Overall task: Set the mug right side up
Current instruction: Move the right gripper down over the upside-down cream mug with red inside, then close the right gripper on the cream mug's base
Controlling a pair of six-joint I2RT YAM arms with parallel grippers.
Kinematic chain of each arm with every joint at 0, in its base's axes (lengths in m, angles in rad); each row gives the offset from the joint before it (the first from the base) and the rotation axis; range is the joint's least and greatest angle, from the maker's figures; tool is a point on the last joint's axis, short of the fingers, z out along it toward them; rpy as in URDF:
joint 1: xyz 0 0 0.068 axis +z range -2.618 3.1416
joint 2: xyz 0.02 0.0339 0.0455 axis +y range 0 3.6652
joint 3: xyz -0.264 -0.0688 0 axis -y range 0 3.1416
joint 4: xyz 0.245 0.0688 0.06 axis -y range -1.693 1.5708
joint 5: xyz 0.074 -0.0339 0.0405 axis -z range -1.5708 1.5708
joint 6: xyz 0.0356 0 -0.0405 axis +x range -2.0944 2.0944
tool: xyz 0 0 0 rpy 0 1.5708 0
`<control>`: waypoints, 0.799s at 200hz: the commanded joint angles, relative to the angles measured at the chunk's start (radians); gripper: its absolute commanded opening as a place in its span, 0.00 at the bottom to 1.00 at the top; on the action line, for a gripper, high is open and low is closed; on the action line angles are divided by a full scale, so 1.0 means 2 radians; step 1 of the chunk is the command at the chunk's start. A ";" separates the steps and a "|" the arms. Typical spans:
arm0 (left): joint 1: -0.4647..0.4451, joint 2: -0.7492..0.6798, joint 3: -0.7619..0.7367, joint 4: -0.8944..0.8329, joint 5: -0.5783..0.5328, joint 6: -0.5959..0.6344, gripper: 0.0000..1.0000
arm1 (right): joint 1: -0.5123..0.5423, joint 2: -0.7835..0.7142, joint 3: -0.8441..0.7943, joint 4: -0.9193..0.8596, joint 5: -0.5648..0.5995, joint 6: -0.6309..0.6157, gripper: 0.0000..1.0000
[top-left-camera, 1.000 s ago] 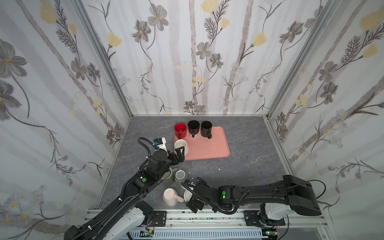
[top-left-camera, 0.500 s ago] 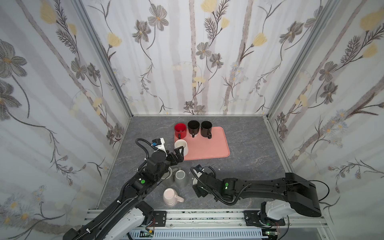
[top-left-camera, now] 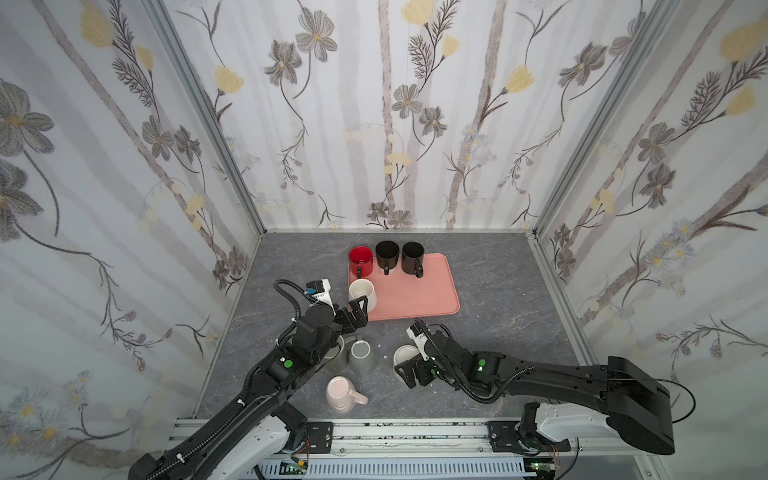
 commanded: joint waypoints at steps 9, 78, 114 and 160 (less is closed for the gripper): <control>0.000 0.001 -0.003 0.022 -0.002 -0.004 1.00 | 0.004 -0.023 -0.028 0.040 -0.097 0.031 0.98; 0.001 0.002 -0.007 0.027 0.001 -0.009 1.00 | 0.099 -0.006 0.023 -0.085 0.071 0.020 0.83; 0.001 0.004 -0.008 0.026 0.005 -0.011 1.00 | 0.130 0.032 0.044 -0.102 0.142 0.017 0.68; 0.002 0.002 -0.008 0.024 0.004 -0.010 1.00 | 0.134 0.057 0.053 -0.090 0.166 0.013 0.44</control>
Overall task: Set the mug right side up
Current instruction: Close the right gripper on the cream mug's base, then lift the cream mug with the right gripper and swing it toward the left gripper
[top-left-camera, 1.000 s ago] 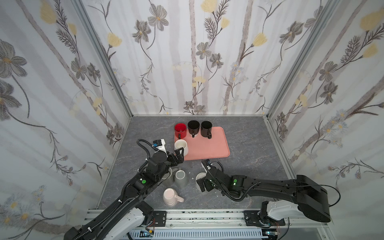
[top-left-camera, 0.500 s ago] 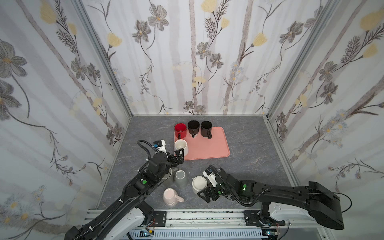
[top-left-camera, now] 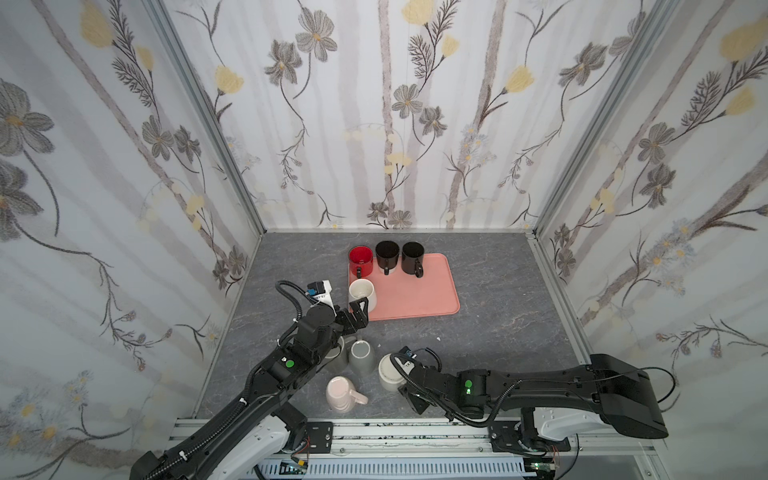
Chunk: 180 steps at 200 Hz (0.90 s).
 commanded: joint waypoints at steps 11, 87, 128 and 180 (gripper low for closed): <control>0.001 -0.002 0.001 0.020 -0.001 -0.004 1.00 | 0.001 0.008 0.007 0.005 0.033 -0.007 0.42; 0.001 0.001 0.003 0.021 0.003 -0.003 1.00 | 0.001 0.035 0.016 0.017 0.036 -0.018 0.30; 0.001 0.004 0.005 0.023 0.007 -0.004 1.00 | 0.001 0.041 0.018 0.015 0.034 -0.021 0.15; 0.001 0.005 0.004 0.034 0.022 -0.003 1.00 | -0.001 0.012 0.005 0.012 0.046 -0.019 0.00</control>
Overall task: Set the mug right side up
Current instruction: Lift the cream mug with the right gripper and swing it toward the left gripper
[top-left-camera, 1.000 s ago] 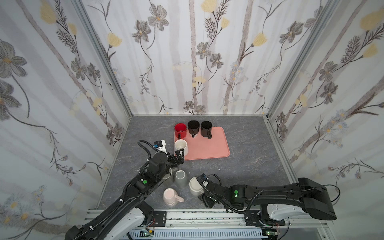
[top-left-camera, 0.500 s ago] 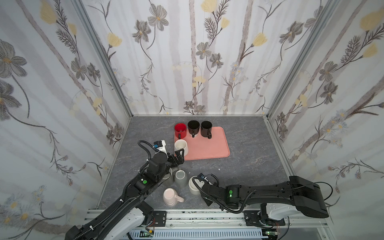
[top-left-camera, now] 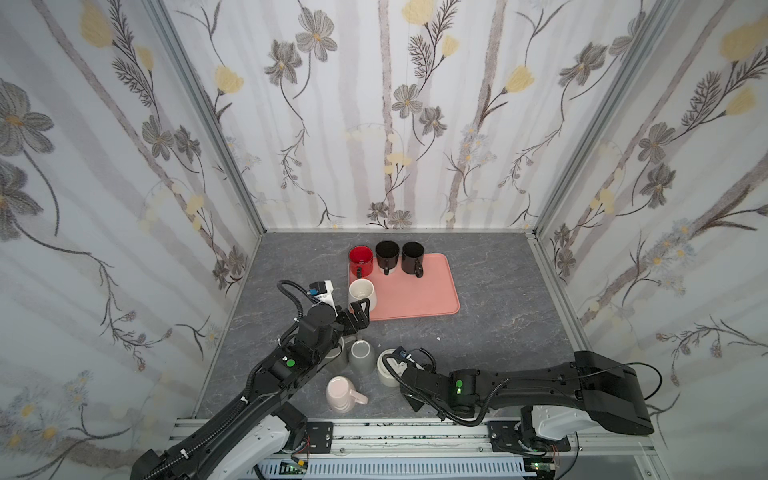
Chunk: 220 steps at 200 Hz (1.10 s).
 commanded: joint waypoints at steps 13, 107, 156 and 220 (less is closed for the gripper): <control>0.000 -0.001 0.001 0.035 0.013 -0.002 1.00 | -0.007 -0.038 -0.012 0.004 0.028 0.006 0.00; 0.001 -0.026 -0.030 0.145 0.063 -0.026 1.00 | -0.167 -0.205 -0.051 0.210 -0.051 -0.019 0.00; 0.000 -0.023 -0.044 0.228 0.129 -0.040 1.00 | -0.205 -0.184 -0.047 0.380 -0.085 0.001 0.00; 0.000 -0.023 -0.095 0.390 0.196 -0.068 0.99 | -0.224 -0.151 -0.056 0.581 -0.149 0.052 0.00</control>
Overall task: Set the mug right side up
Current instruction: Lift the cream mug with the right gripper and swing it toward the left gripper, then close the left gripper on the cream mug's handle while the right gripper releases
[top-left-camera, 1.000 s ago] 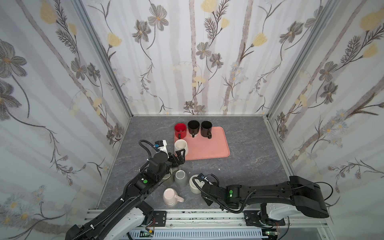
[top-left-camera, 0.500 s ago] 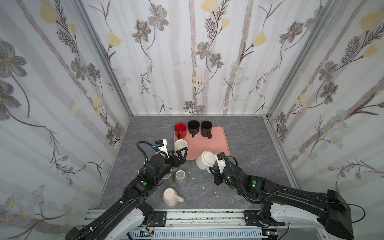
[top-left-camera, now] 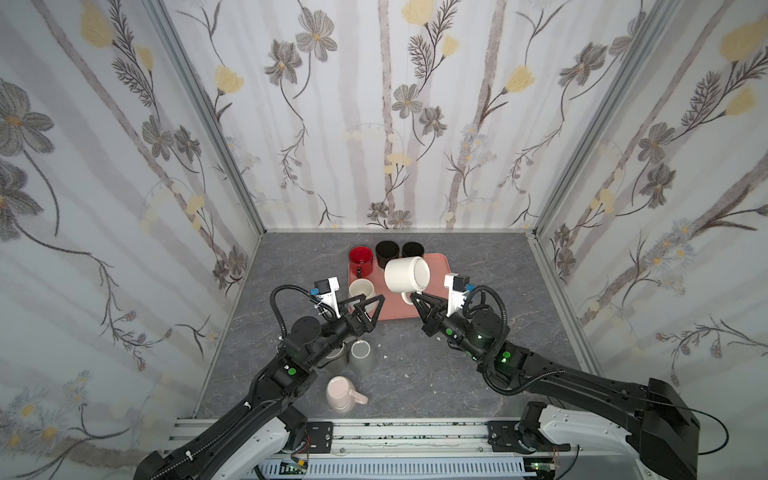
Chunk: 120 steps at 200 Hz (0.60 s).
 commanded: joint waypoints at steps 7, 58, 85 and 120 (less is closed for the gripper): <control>0.000 0.000 -0.025 0.137 0.040 -0.026 0.97 | -0.004 0.013 0.000 0.171 -0.048 0.039 0.00; -0.003 0.019 -0.041 0.266 0.076 -0.052 0.70 | -0.003 0.046 0.014 0.226 -0.124 0.079 0.00; -0.009 0.026 -0.037 0.285 0.079 -0.050 0.63 | -0.002 0.063 0.018 0.249 -0.142 0.099 0.00; -0.012 0.028 -0.033 0.282 0.072 -0.045 0.52 | 0.006 0.083 0.027 0.267 -0.158 0.118 0.00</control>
